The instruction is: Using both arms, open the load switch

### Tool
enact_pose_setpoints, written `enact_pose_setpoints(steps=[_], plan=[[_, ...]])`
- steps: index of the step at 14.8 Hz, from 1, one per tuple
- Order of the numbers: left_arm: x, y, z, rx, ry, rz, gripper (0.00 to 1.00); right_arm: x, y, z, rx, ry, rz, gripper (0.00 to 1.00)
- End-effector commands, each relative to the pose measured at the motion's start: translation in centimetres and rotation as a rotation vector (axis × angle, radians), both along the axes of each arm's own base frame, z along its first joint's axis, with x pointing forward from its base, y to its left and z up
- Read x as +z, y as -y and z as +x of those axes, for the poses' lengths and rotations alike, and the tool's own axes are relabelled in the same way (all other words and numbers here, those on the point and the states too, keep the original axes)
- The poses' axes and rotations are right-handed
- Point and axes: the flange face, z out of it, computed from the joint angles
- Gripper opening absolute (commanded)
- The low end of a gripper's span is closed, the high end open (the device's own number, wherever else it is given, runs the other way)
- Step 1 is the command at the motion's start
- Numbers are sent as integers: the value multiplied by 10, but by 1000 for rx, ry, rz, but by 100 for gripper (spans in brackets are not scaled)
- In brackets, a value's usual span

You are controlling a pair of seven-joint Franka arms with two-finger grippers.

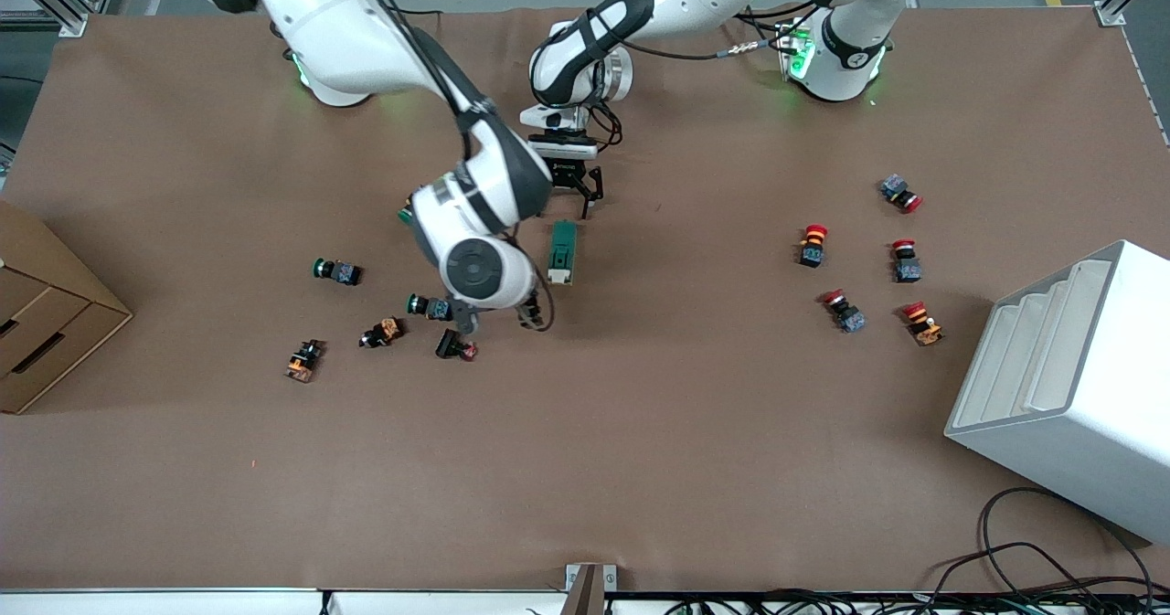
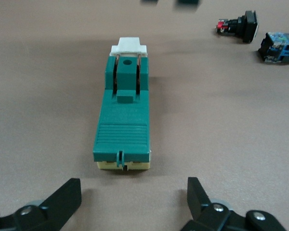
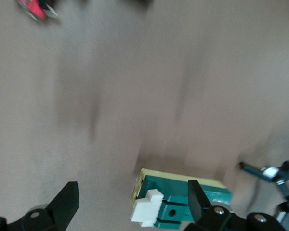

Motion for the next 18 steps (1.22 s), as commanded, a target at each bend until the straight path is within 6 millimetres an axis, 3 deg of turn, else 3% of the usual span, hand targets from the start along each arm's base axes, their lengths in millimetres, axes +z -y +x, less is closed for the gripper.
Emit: enact_pose_setpoints(steps=[1, 5, 7, 13, 18], plan=[[-11, -2, 1, 2, 12, -16, 98, -18, -18, -8, -72, -9, -22, 100], [-21, -6, -2, 21, 15, -7, 98, -22, -30, -34, -40, -104, -78, 100], [-23, -4, -14, 9, 21, -3, 98, -10, -27, -39, -16, -181, -111, 100], [-24, -7, -17, 41, 114, 28, 98, 27, -39, -50, 24, -284, -109, 100], [-25, -5, -22, 37, 121, 28, 98, 24, -51, -73, 80, -337, -134, 100]])
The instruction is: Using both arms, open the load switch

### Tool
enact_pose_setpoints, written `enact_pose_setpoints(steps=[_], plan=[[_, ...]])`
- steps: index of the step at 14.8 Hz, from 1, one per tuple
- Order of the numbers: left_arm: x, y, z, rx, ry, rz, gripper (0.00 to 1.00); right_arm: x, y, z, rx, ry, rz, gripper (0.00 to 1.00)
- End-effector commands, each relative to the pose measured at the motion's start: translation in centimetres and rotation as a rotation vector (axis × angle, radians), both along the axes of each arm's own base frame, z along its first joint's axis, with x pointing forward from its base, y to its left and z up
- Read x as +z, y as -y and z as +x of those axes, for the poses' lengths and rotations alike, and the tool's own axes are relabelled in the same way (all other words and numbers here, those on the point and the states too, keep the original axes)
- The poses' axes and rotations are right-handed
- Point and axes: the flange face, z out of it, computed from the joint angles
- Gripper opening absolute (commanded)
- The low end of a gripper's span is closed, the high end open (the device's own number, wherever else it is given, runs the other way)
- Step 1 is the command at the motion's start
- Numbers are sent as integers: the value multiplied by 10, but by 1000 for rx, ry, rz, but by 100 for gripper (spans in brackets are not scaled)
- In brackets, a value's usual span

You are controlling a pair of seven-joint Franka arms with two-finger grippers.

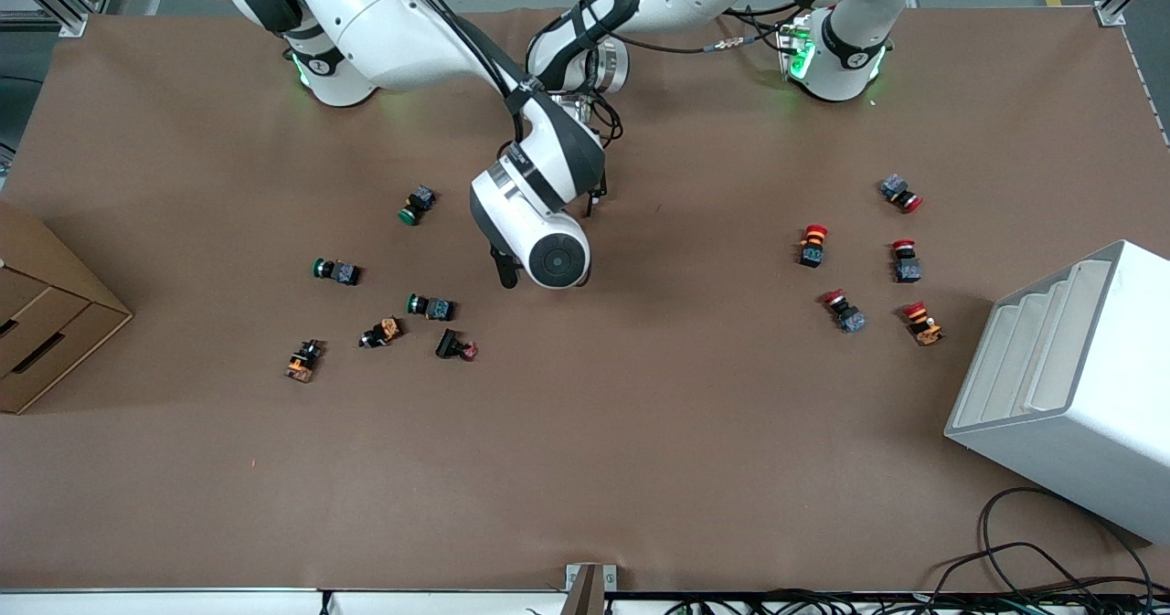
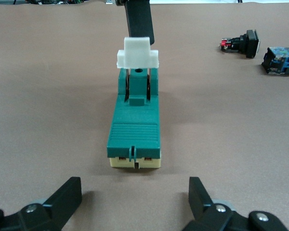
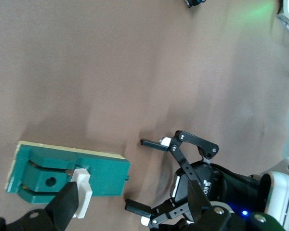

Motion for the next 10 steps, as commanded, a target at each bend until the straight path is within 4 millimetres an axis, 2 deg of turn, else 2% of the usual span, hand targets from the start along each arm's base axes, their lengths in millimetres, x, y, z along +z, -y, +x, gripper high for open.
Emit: enact_pose_setpoints(steps=[1, 10], plan=[[-11, -4, -3, 7, 3, 0, 98, 0, -8, -16, 18, -36, 8, 100], [-17, -5, -4, 3, -3, 13, 98, -49, -8, -40, 45, -9, -29, 100]])
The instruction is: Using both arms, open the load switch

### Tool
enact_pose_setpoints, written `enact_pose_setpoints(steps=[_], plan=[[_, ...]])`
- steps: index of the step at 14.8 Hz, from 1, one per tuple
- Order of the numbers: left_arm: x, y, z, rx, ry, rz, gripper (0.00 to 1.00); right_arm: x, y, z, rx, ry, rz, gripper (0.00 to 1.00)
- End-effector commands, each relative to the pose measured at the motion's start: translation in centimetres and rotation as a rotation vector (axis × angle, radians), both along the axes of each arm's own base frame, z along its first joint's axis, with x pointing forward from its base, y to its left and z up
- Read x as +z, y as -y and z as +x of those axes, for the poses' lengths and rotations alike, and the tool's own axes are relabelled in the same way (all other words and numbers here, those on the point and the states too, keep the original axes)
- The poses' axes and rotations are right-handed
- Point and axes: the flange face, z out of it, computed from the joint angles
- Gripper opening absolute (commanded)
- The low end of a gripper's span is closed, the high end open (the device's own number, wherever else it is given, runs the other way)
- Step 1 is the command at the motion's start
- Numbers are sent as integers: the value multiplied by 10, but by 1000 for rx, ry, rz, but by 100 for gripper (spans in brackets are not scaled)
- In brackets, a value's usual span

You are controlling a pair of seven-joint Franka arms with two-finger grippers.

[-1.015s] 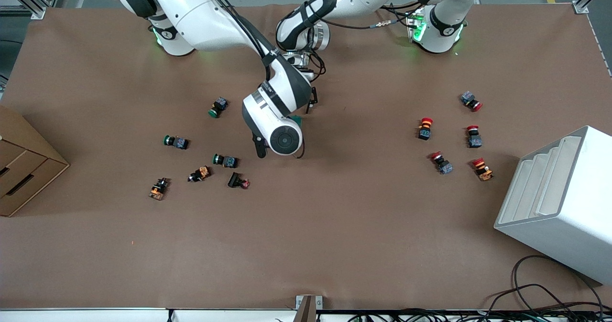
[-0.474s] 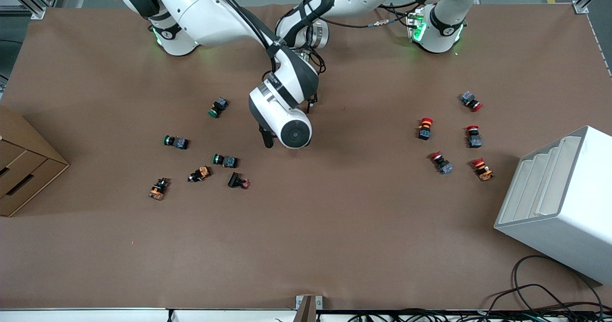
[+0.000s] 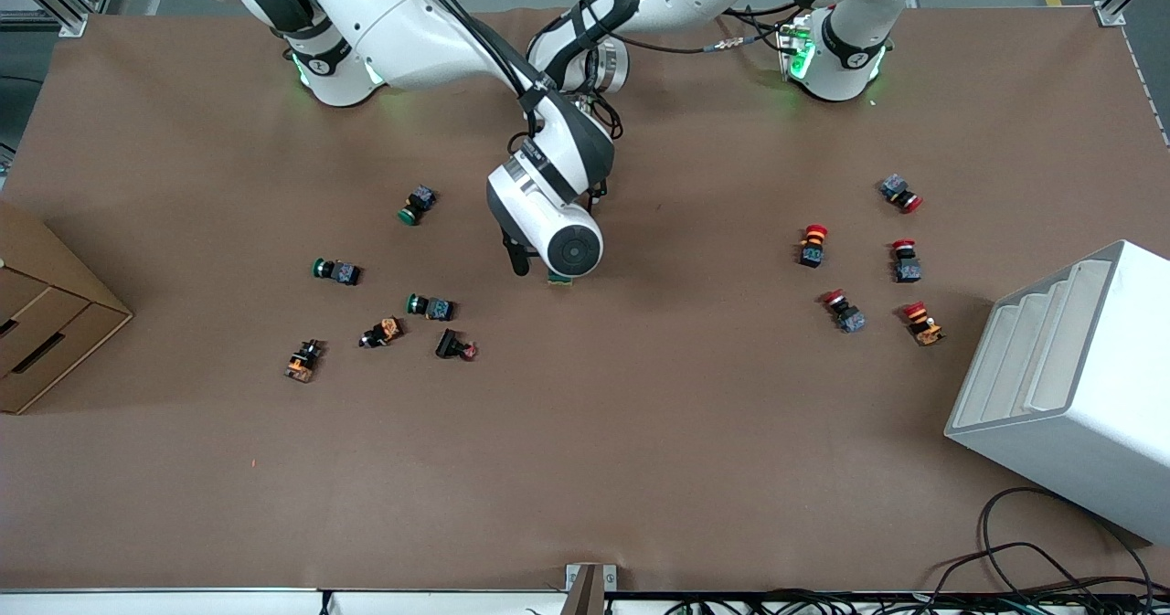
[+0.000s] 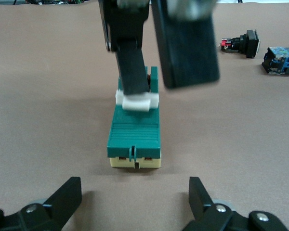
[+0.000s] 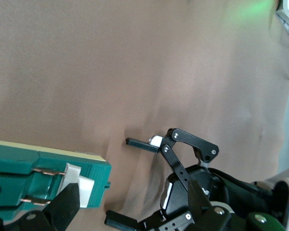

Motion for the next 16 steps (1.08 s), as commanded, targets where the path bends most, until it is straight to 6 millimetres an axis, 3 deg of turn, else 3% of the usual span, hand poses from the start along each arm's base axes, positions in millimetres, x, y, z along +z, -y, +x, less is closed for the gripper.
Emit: enact_pose_setpoints(steps=[1, 5, 8, 9, 11, 16], plan=[[-16, -4, -4, 3, -3, 10, 98, -14, 2, -10, 19, 21, -10, 100], [-14, -3, -3, 2, 0, 9, 98, 1, 9, 6, 30, 37, 31, 100], [-11, -2, -1, 3, 5, 5, 98, 26, 25, 31, 92, 53, 121, 100], [-10, -2, 0, 3, 6, 4, 98, 46, 35, 42, 144, 62, 170, 100], [-6, 1, 2, -5, 10, 14, 97, 83, 85, 72, 297, 49, 233, 100], [17, 13, 14, 19, 14, 11, 97, 172, 251, 148, 551, 90, 463, 100]])
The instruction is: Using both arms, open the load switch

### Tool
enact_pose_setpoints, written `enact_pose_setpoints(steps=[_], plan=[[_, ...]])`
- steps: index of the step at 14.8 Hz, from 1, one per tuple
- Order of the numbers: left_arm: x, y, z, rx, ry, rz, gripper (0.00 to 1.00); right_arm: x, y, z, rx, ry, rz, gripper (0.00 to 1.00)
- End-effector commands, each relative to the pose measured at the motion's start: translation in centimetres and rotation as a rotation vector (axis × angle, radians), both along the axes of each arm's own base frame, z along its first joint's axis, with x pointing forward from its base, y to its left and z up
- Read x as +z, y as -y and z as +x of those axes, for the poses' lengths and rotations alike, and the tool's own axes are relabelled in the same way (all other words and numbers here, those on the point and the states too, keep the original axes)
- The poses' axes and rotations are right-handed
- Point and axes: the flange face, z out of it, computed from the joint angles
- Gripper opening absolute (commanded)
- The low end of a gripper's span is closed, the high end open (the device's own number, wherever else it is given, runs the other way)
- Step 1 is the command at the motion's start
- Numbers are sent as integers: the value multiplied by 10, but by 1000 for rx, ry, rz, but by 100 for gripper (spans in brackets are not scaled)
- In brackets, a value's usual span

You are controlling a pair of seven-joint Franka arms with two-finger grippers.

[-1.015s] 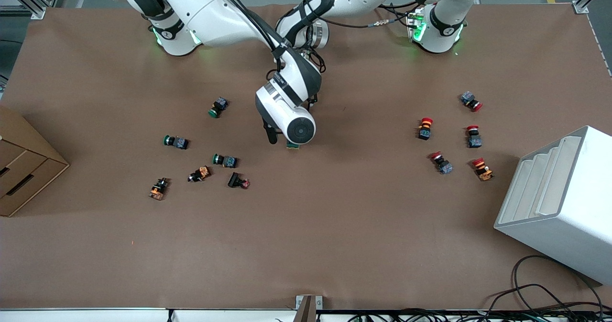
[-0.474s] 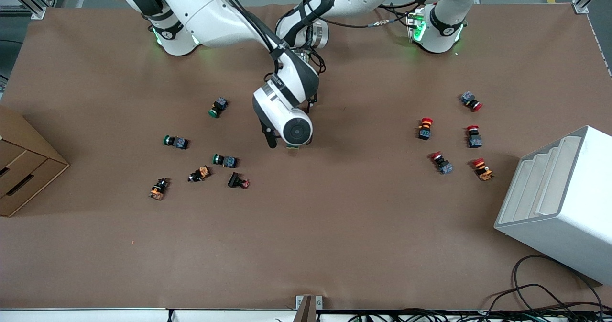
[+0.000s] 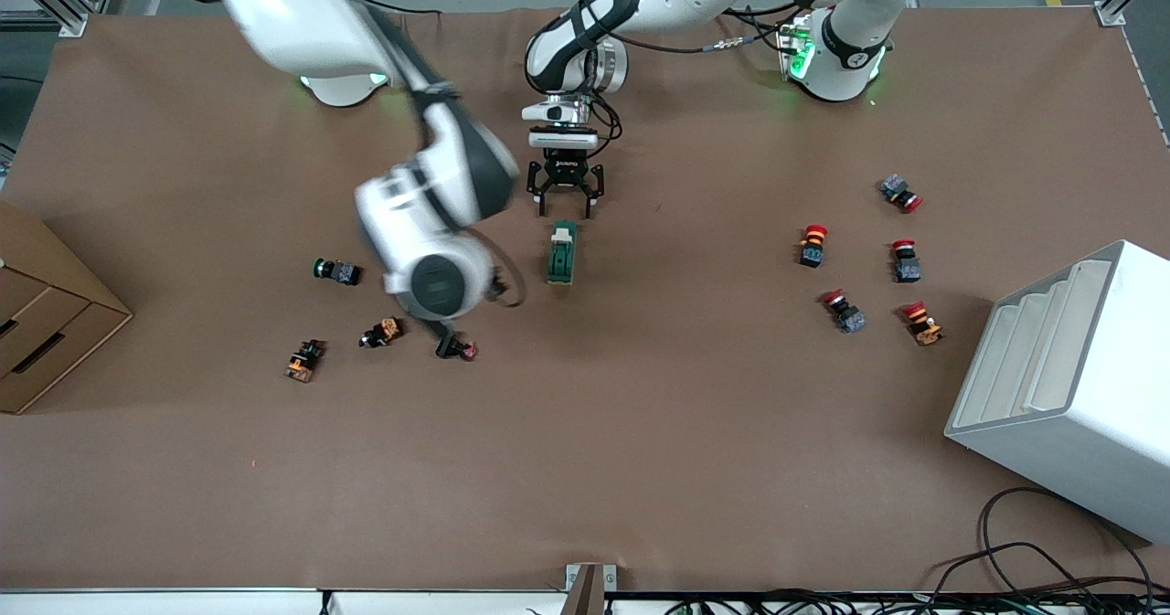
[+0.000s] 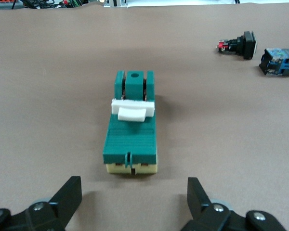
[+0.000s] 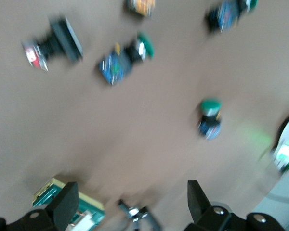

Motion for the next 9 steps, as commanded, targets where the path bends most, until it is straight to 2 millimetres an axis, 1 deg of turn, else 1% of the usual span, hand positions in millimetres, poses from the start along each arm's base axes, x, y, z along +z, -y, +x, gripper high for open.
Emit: enact_pose_setpoints(steps=[1, 3, 4, 6, 7, 9], plan=[[20, 12, 13, 35, 2, 11, 97, 44, 85, 18, 128, 17, 132, 100], [41, 23, 26, 73, -25, 34, 95, 69, 143, 28, 274, 40, 154, 100], [56, 29, 32, 100, -40, 34, 95, 81, 169, 31, 350, 57, 181, 100], [103, 44, 48, 150, -81, 36, 95, 104, 228, 36, 478, 89, 264, 100], [129, 49, 62, 172, -108, 40, 95, 114, 260, 37, 540, 105, 291, 100], [189, 56, 96, 216, -191, 42, 95, 134, 296, 36, 649, 119, 277, 100]])
